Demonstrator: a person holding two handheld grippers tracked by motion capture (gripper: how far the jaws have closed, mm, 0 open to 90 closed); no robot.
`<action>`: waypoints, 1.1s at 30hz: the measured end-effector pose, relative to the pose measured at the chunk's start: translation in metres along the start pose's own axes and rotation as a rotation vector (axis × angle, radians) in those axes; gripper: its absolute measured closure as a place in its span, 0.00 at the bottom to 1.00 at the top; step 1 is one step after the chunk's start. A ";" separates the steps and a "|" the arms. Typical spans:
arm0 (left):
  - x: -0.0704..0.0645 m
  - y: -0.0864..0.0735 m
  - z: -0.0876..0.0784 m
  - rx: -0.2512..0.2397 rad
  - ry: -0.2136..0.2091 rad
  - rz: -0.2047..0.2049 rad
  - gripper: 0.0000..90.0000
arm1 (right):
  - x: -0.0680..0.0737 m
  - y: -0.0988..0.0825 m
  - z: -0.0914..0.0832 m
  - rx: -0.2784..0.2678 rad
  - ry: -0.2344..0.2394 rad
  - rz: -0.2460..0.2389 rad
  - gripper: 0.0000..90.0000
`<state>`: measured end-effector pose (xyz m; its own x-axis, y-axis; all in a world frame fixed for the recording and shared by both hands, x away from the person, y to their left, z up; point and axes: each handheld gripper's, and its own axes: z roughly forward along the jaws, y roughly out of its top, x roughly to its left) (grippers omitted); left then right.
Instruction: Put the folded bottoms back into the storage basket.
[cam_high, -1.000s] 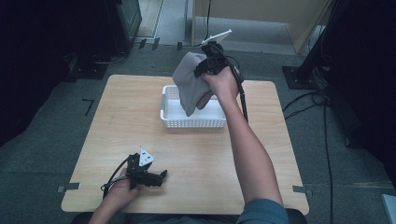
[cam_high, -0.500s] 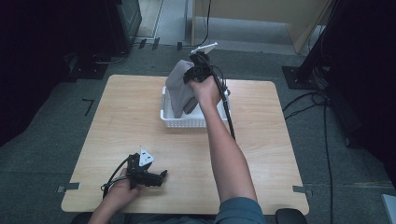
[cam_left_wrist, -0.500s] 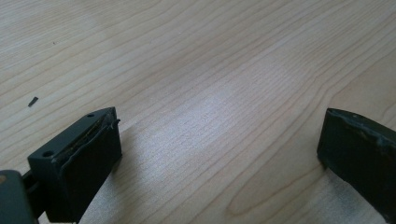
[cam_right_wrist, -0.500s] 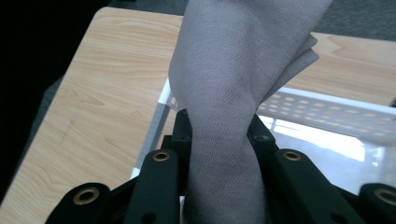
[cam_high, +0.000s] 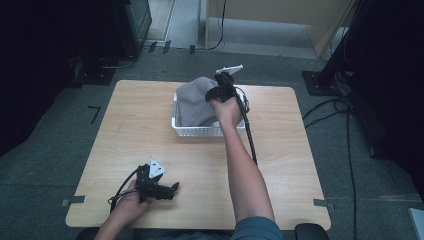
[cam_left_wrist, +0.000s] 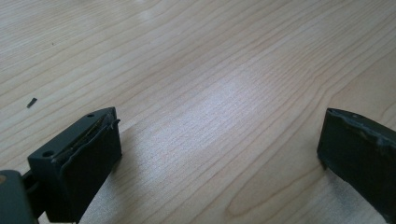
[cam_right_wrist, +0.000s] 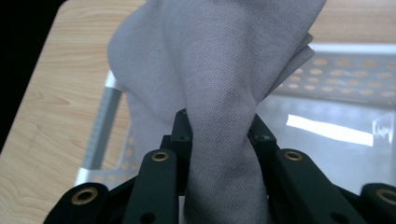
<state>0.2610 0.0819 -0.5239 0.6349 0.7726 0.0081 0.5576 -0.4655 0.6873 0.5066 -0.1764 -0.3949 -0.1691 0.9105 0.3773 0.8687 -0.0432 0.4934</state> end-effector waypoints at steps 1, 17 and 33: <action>0.000 0.000 0.000 0.000 0.000 0.000 0.00 | -0.003 -0.002 0.001 0.004 -0.002 0.005 0.79; 0.000 0.000 0.000 0.000 -0.001 -0.002 0.00 | -0.036 -0.023 0.016 0.006 -0.017 0.043 0.78; 0.000 0.000 0.000 0.002 -0.002 0.002 0.00 | -0.054 -0.032 0.021 0.011 0.002 -0.026 0.59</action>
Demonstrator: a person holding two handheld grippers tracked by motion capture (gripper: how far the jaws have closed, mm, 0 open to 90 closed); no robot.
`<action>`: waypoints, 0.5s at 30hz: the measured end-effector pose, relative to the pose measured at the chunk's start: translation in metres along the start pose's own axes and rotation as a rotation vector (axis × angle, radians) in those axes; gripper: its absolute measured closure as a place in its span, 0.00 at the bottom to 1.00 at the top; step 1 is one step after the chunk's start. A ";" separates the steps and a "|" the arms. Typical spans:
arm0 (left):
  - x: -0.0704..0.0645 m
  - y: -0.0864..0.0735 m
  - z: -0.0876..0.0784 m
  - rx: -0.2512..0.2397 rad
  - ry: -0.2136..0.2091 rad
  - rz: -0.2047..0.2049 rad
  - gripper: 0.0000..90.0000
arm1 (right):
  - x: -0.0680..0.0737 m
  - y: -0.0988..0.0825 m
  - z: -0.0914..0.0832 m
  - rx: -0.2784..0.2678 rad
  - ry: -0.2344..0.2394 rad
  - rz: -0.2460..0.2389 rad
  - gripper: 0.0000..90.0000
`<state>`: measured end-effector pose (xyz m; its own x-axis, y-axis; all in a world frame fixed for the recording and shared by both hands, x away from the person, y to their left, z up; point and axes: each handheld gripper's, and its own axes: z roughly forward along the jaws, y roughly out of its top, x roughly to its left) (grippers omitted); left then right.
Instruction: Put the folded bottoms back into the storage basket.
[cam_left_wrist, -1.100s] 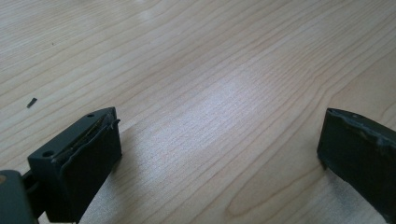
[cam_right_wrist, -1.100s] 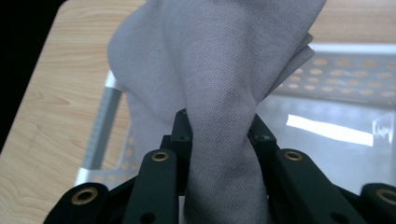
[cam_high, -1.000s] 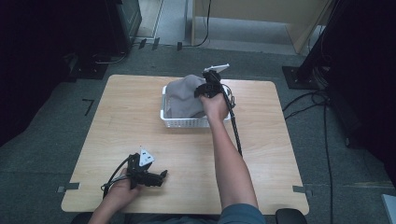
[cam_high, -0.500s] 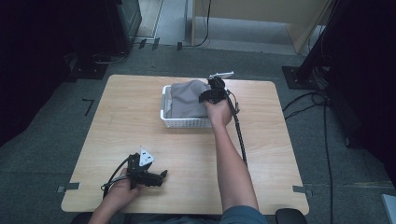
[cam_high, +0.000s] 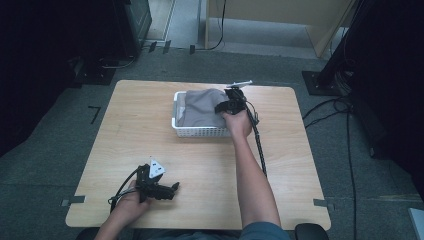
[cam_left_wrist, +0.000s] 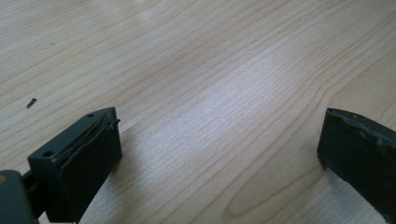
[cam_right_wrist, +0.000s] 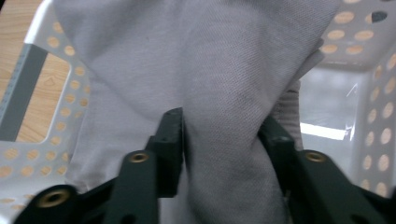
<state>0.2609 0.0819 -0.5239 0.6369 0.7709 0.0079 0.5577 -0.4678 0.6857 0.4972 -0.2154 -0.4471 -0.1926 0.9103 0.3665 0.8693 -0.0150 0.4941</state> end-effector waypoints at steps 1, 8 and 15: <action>0.000 0.000 0.000 0.000 0.000 -0.001 0.00 | -0.002 0.001 -0.002 0.002 0.017 -0.001 0.56; 0.000 0.000 0.000 -0.001 0.000 -0.002 0.00 | -0.018 0.010 -0.032 -0.089 0.008 -0.067 0.48; 0.000 0.000 0.000 -0.003 0.001 -0.004 0.00 | -0.020 0.018 -0.047 -0.114 -0.009 -0.108 0.55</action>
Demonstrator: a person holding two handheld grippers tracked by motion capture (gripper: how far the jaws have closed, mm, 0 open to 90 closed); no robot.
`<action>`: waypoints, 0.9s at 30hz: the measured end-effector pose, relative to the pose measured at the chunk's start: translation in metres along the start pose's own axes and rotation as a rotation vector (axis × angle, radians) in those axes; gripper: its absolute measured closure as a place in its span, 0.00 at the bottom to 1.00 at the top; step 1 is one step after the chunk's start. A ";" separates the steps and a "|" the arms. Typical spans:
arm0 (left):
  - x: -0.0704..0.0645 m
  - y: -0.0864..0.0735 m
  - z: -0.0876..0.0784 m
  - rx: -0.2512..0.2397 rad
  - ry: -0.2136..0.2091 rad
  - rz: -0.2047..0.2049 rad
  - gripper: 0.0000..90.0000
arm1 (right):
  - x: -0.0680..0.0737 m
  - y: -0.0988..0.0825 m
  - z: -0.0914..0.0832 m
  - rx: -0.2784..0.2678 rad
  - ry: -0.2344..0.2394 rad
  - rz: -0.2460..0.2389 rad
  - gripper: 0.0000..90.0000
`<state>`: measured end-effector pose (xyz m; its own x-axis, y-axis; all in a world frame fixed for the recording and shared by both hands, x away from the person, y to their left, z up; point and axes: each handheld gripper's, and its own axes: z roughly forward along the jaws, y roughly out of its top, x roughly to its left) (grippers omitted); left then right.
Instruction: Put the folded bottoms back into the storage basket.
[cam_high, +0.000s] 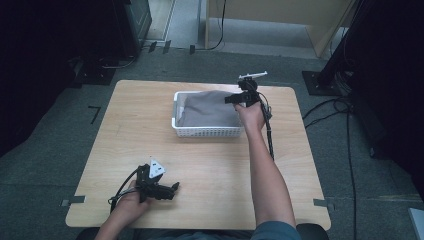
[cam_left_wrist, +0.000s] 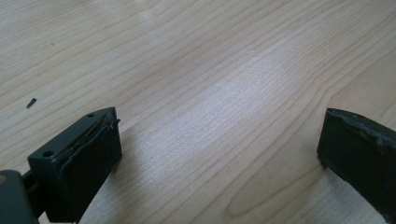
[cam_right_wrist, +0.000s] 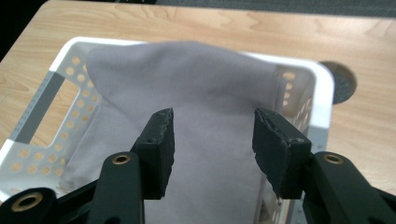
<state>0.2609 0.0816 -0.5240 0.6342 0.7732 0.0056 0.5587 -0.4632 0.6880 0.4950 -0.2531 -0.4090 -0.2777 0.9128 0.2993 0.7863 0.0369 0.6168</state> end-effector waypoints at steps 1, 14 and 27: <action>0.000 0.000 0.000 0.000 0.000 0.000 0.00 | 0.001 0.002 -0.001 -0.004 -0.003 -0.005 0.58; 0.000 0.000 -0.001 0.005 0.000 0.003 0.00 | 0.006 -0.003 0.039 -0.012 0.009 -0.029 0.65; 0.000 0.000 -0.001 0.005 0.000 0.003 0.00 | 0.015 -0.001 0.083 0.037 -0.061 -0.088 0.40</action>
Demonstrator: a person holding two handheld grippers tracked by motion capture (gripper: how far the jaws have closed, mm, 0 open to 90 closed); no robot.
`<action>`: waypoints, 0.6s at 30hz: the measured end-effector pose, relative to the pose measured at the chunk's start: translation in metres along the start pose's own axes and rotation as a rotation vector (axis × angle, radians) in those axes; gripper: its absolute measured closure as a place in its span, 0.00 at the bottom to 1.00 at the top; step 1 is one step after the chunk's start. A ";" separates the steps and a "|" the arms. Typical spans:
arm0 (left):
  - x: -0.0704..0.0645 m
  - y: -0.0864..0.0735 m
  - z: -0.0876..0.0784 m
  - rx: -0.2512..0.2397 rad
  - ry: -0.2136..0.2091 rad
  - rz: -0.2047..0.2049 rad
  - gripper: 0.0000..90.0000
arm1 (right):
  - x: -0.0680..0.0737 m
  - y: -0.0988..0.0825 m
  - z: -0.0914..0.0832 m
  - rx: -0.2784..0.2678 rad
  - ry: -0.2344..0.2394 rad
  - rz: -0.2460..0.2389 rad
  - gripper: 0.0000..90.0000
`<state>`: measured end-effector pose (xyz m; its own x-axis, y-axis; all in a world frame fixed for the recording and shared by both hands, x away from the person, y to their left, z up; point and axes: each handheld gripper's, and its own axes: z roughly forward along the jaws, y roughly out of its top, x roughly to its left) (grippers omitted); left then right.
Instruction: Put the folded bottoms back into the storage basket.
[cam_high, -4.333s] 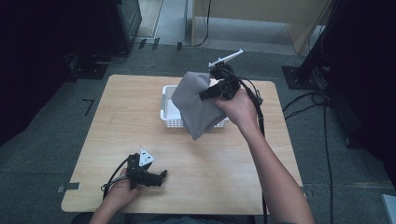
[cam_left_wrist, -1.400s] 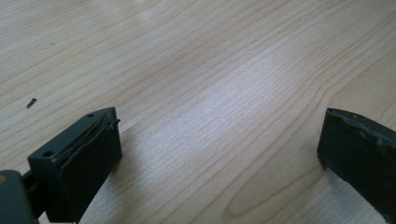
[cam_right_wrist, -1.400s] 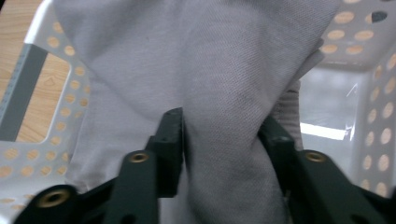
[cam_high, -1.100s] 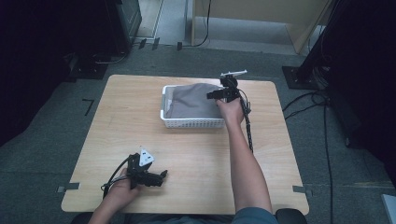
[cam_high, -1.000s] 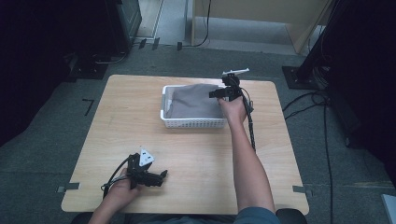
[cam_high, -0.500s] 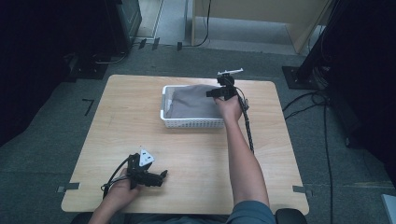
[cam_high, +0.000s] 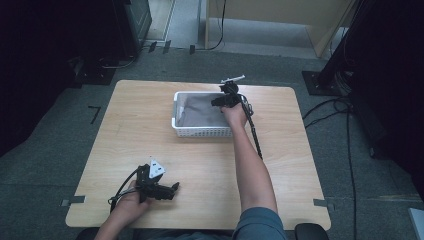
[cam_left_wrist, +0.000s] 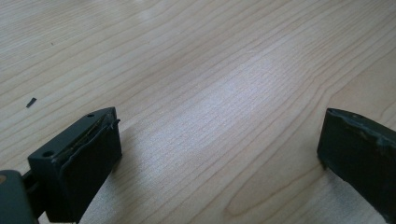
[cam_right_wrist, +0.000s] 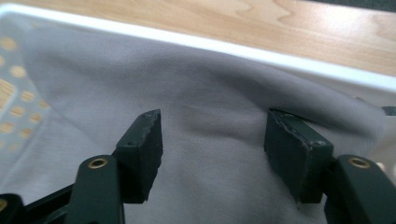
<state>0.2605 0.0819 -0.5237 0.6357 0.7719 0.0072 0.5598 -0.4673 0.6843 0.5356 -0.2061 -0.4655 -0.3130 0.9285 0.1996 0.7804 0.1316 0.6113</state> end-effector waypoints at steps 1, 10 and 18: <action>0.000 0.000 0.000 0.000 0.000 0.000 0.00 | 0.000 0.000 0.002 0.007 0.001 0.004 0.40; 0.000 0.000 0.000 0.001 -0.001 0.001 0.00 | -0.003 -0.001 0.017 0.050 0.022 0.046 0.38; 0.000 0.000 0.000 0.000 -0.001 0.001 0.00 | 0.001 -0.004 0.018 0.051 -0.028 -0.034 0.48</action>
<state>0.2602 0.0819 -0.5237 0.6369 0.7709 0.0075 0.5591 -0.4686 0.6840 0.5419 -0.1996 -0.4812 -0.3250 0.9326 0.1572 0.7965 0.1803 0.5772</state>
